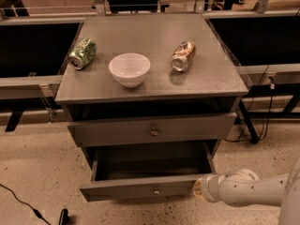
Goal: Close middle drawer
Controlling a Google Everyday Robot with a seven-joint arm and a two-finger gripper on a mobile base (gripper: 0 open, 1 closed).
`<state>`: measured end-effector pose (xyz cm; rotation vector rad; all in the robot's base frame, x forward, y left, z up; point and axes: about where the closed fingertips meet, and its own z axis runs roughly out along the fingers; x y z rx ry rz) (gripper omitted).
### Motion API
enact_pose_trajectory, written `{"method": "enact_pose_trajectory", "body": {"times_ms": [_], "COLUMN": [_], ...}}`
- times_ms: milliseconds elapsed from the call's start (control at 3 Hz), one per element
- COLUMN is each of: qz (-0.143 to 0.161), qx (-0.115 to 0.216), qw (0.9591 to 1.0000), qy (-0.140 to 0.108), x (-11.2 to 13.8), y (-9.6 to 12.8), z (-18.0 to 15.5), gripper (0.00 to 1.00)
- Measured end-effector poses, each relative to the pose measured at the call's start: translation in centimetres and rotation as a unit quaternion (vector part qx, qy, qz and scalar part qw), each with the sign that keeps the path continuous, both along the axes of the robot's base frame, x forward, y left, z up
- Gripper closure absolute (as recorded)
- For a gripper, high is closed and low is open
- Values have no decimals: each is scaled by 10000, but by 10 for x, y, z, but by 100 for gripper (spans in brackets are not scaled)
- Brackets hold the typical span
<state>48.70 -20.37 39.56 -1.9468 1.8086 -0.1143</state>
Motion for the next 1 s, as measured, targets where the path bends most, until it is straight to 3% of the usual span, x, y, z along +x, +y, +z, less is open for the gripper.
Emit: {"method": "enact_pose_trajectory", "body": {"times_ms": [333,1000], "qz": [2,2], "qx": [0,0], "qw": [10000,10000], "qy": [0,1], "x": [-1,-1], "y": [0,0], "z": [0,0], "gripper": [82,37]}}
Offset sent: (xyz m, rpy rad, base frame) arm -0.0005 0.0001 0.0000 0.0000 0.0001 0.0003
